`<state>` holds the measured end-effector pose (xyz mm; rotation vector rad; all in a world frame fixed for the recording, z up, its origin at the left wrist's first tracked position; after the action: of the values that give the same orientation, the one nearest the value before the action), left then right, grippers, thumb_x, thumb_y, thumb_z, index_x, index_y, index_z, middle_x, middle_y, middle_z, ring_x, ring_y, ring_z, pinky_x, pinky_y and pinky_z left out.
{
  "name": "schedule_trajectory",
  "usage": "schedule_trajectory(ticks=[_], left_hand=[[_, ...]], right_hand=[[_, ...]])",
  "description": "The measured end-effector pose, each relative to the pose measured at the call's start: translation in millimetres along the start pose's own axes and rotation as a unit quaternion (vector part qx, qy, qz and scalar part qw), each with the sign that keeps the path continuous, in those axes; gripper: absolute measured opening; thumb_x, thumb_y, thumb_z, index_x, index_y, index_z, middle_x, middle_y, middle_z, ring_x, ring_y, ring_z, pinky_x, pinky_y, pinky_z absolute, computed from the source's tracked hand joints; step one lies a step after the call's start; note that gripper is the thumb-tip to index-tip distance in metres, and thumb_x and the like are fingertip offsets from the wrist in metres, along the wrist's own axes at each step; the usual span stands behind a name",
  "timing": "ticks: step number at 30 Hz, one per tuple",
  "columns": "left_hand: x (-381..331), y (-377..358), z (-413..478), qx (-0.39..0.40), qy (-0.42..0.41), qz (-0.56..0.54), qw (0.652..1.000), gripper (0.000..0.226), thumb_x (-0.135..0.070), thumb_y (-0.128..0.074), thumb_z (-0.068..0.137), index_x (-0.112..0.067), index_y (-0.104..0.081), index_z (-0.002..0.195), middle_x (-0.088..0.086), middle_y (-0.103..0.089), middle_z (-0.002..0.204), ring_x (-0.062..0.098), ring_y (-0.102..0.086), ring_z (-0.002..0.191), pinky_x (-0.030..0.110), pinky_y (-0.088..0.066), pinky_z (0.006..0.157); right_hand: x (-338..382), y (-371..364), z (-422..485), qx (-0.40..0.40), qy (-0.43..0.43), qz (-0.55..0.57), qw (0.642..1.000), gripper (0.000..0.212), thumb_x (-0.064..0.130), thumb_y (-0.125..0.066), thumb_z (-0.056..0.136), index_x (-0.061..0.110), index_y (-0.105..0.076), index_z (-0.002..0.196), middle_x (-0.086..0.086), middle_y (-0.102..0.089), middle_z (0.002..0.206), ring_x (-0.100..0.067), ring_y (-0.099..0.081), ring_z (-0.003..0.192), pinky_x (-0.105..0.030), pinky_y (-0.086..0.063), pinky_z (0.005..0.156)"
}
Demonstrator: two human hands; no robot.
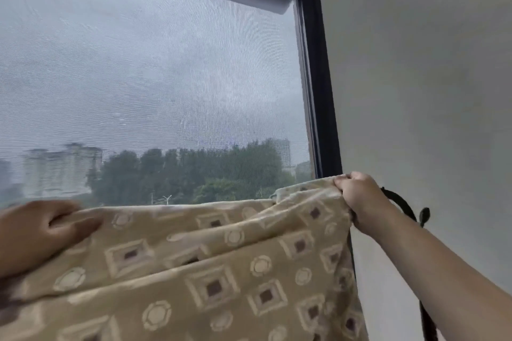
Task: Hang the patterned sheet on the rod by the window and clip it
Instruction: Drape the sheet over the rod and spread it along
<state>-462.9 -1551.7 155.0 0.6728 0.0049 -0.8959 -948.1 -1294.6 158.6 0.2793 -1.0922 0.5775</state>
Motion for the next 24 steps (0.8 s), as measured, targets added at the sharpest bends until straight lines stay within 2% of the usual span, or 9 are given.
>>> schedule_trajectory(ticks=[4,7,9,12,14,17,19,22,24], left_hand=[[34.4,-7.3,10.9,-0.029,0.037,0.034,0.998,0.054,-0.081,-0.048,0.072,-0.033,-0.072,0.069,-0.003,-0.071,0.063,0.024,-0.067,0.064,0.038,-0.052,0.070],[-40.2,-8.3,-7.7,-0.021,0.068,0.062,0.996,0.059,-0.089,-0.042,0.068,-0.037,-0.071,0.063,-0.008,-0.067,0.055,0.023,-0.065,0.059,0.036,-0.050,0.066],[-117.9,-13.1,-30.2,-0.036,0.061,0.125,0.990,0.049,-0.084,-0.041,0.072,-0.044,-0.066,0.067,-0.015,-0.064,0.056,0.020,-0.064,0.061,0.038,-0.052,0.067],[-224.0,-43.4,-65.7,-0.070,0.005,0.174,0.982,0.049,-0.081,-0.034,0.072,-0.046,-0.064,0.091,-0.017,-0.068,0.092,0.016,-0.064,0.085,0.042,-0.052,0.079],[-285.7,-83.5,-92.2,-0.092,-0.076,0.189,0.975,0.071,-0.078,-0.046,0.065,-0.032,-0.065,0.116,-0.005,-0.066,0.117,0.021,-0.057,0.108,0.043,-0.043,0.095],[-346.3,-159.1,-117.0,-0.083,-0.143,0.224,0.961,0.096,-0.081,-0.053,0.058,-0.013,-0.065,0.126,0.014,-0.062,0.128,0.027,-0.047,0.121,0.048,-0.032,0.104],[-349.7,-189.8,-115.1,-0.065,-0.112,0.269,0.954,0.080,-0.066,-0.051,0.076,-0.010,-0.058,0.132,0.022,-0.056,0.135,0.032,-0.045,0.128,0.056,-0.033,0.105],[-325.6,-187.5,-96.4,-0.052,-0.064,0.314,0.946,0.076,-0.045,-0.065,0.068,-0.005,-0.054,0.132,0.025,-0.058,0.129,0.040,-0.054,0.118,0.056,-0.040,0.099],[-313.0,-170.5,-89.2,-0.042,-0.066,0.319,0.944,0.063,-0.048,-0.052,0.066,-0.009,-0.068,0.113,0.017,-0.069,0.111,0.037,-0.067,0.097,0.049,-0.053,0.083]], right_hand=[[-4.9,29.6,45.6,0.007,0.060,-0.111,0.992,0.012,0.013,-0.049,0.093,0.015,-0.054,0.082,-0.008,-0.060,0.086,-0.024,-0.056,0.078,-0.033,-0.045,0.069],[-11.0,39.6,69.6,0.023,0.083,-0.131,0.988,0.014,0.006,-0.046,0.090,0.012,-0.051,0.079,-0.007,-0.056,0.081,-0.021,-0.050,0.072,-0.032,-0.039,0.062],[-15.9,46.7,84.8,0.038,0.080,-0.119,0.989,0.014,0.004,-0.045,0.089,0.011,-0.050,0.079,-0.008,-0.054,0.080,-0.024,-0.049,0.072,-0.032,-0.037,0.061],[-18.8,54.3,101.1,0.049,0.103,-0.131,0.985,0.012,0.005,-0.044,0.089,0.010,-0.050,0.080,-0.006,-0.054,0.079,-0.020,-0.047,0.067,-0.031,-0.036,0.056],[-16.0,54.9,107.7,0.055,0.120,-0.133,0.982,0.012,0.008,-0.045,0.090,0.012,-0.049,0.079,-0.005,-0.053,0.079,-0.017,-0.046,0.065,-0.029,-0.035,0.054],[-13.6,46.6,115.3,0.096,0.088,-0.075,0.989,0.008,0.010,-0.047,0.090,0.009,-0.055,0.088,-0.010,-0.061,0.087,-0.022,-0.055,0.074,-0.030,-0.044,0.060],[-12.8,37.8,117.0,0.122,0.081,-0.071,0.987,0.009,0.009,-0.047,0.089,0.008,-0.056,0.090,-0.011,-0.064,0.085,-0.024,-0.059,0.071,-0.033,-0.050,0.063],[-14.2,24.0,117.1,0.157,0.105,-0.096,0.977,0.007,0.009,-0.049,0.092,0.009,-0.053,0.086,-0.011,-0.063,0.082,-0.019,-0.061,0.056,-0.030,-0.051,0.053],[-17.5,18.0,120.3,0.167,0.155,-0.180,0.957,0.007,0.015,-0.051,0.092,0.011,-0.052,0.085,-0.006,-0.061,0.079,-0.018,-0.057,0.062,-0.029,-0.044,0.053]])
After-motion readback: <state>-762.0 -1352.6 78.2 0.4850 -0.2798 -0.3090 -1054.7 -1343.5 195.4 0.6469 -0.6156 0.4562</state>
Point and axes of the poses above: each hand's wrist, its own z-axis towards the middle knuckle, its own y-axis out of the back of the hand, x = y × z, the point moved 4 cm from there along z, towards the middle knuckle
